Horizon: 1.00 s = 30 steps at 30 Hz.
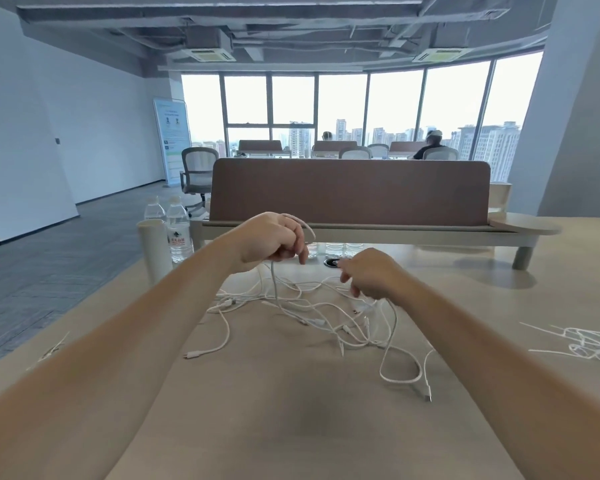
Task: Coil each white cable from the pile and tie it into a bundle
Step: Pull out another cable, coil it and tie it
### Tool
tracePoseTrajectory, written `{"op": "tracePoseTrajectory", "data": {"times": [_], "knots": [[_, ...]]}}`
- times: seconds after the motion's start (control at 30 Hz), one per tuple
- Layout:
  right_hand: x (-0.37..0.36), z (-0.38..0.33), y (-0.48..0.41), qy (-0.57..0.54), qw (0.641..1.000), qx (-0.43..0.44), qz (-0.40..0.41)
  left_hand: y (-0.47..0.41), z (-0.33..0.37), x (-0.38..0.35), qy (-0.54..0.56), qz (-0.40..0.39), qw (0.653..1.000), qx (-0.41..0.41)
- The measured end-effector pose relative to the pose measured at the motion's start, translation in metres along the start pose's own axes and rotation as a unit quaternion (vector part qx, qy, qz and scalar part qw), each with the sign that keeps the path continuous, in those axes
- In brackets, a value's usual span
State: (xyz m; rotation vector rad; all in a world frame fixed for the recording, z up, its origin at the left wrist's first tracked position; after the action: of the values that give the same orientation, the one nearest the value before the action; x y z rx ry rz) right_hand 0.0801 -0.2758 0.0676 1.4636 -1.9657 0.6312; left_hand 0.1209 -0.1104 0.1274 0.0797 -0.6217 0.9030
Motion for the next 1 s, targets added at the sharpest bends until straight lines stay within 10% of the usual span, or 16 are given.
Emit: {"op": "tracePoseTrajectory", "data": {"times": [0.53, 1.0], "knots": [[-0.142, 0.0, -0.029, 0.14, 0.978, 0.076, -0.134, 0.0, -0.044, -0.005, -0.043, -0.037, 0.997, 0.049], [-0.025, 0.027, -0.059, 0.092, 0.994, -0.024, 0.055, 0.012, -0.066, 0.023, -0.216, -0.015, 0.971, 0.104]]}}
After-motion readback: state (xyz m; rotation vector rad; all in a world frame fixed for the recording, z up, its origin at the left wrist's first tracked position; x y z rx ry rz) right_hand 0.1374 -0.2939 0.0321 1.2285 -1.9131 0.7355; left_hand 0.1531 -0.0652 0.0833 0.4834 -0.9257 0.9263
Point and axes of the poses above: each hand's wrist, its own y-axis away from the middle knuckle, its own x-axis out of the back of the hand, z = x × y, the point moved 10 cm from there along -y, towards the middle knuckle, and after that the axes turned 8 degrees about -y, right-handed, at the moved point
